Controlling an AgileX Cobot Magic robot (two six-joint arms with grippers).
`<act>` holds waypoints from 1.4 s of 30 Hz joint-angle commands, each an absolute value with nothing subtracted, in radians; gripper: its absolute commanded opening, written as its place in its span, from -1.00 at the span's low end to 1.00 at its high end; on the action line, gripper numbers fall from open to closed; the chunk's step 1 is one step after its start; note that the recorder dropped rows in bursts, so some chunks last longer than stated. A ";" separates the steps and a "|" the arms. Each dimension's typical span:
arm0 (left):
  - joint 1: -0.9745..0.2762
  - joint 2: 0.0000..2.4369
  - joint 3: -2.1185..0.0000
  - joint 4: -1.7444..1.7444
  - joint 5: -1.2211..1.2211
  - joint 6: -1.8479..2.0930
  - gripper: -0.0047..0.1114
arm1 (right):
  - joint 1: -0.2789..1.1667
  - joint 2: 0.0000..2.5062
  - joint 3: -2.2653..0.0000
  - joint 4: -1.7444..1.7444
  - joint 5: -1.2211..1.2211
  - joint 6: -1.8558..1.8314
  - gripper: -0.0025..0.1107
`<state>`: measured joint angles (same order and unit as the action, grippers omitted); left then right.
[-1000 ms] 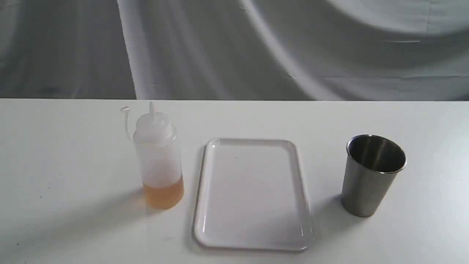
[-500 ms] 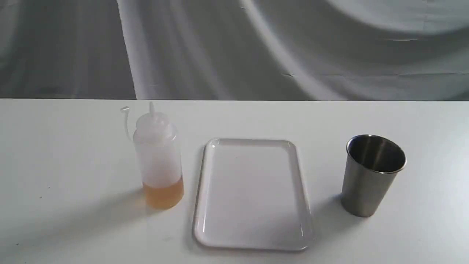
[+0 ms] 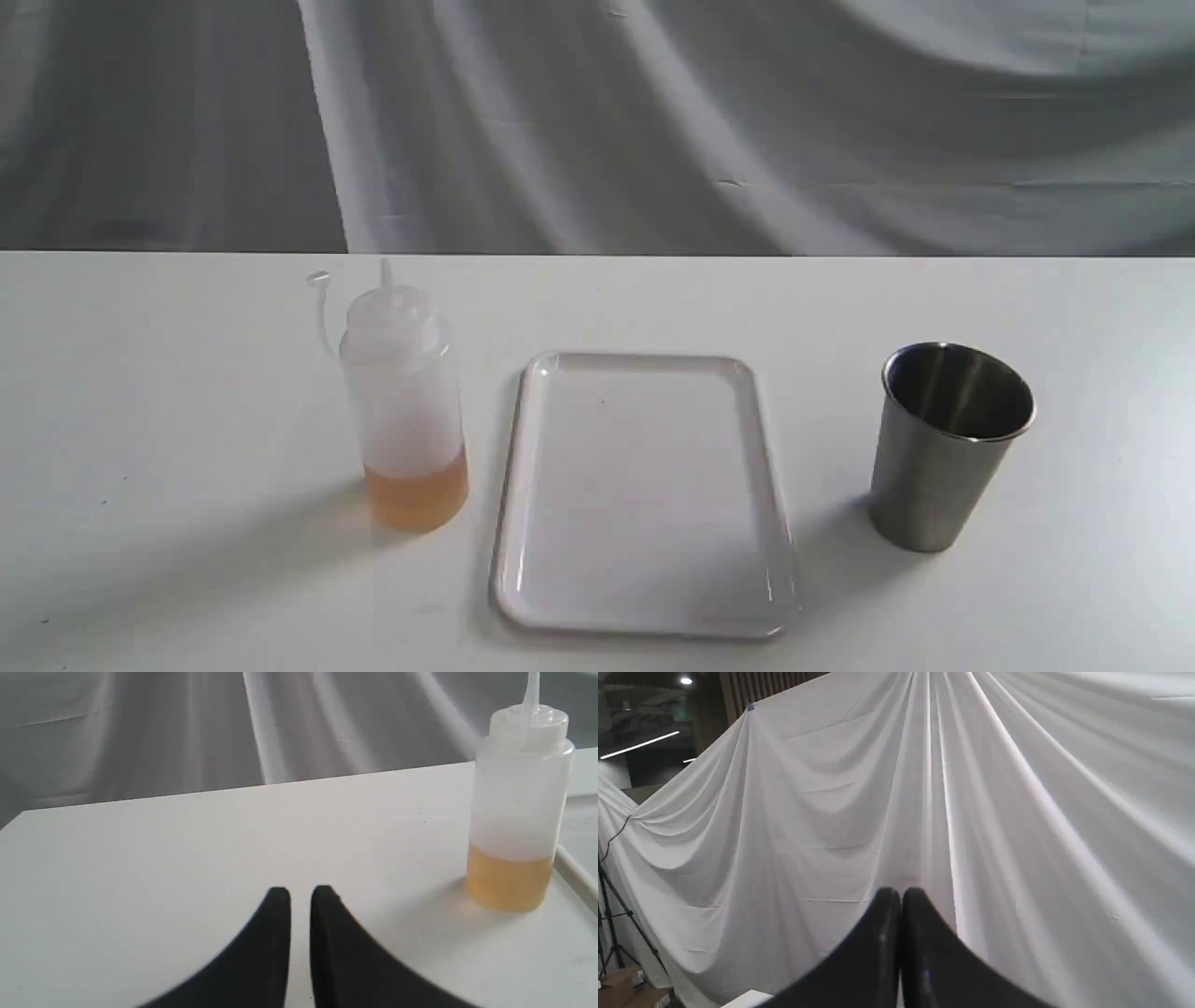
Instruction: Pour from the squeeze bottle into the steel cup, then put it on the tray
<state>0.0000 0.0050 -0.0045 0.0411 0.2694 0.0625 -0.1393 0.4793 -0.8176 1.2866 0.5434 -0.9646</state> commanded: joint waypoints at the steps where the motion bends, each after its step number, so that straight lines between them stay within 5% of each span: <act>1: -0.004 0.000 0.000 0.044 0.262 0.061 -0.78 | -0.139 0.531 -0.854 1.301 0.585 -0.994 -0.96; 34: -0.004 0.000 0.000 0.044 0.262 0.061 -0.78 | -0.139 0.730 -1.052 1.371 0.673 -0.963 -0.96; 42: -0.004 0.000 0.000 0.044 0.262 0.061 -0.78 | -0.139 0.810 -1.259 0.961 0.657 -0.558 -0.96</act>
